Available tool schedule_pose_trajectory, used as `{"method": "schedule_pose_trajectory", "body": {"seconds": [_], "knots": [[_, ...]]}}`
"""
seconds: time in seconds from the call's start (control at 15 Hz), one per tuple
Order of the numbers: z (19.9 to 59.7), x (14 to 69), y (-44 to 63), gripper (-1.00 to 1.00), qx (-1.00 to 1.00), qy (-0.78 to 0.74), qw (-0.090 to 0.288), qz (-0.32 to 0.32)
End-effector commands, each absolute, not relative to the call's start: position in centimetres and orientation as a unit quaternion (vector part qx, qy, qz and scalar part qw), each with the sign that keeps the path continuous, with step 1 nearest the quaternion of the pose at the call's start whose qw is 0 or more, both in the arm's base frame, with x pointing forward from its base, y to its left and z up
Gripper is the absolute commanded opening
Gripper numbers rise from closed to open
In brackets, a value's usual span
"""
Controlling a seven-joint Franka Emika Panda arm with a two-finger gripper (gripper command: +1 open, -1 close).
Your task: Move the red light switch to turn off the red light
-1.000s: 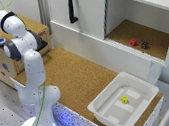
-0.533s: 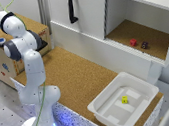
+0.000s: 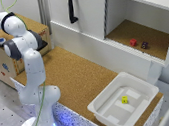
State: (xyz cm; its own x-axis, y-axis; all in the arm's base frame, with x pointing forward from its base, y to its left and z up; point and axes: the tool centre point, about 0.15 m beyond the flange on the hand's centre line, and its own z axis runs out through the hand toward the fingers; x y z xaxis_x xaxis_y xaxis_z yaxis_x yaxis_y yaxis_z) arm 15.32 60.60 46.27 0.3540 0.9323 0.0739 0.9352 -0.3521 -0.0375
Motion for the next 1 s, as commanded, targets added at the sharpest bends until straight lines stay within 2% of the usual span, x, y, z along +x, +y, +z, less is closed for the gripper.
{"method": "schedule_pose_trajectory", "body": {"seconds": [0.0,0.07,0.4,0.93], "knots": [[50.7,15.3,61.5,-1.0,-0.812,-0.583,0.029,-0.027],[51.6,15.5,61.1,1.0,-0.814,-0.579,0.039,-0.024],[52.3,17.1,59.4,1.0,-0.817,-0.57,0.068,-0.04],[50.7,21.6,52.7,1.0,-0.831,-0.542,0.108,-0.062]]}}
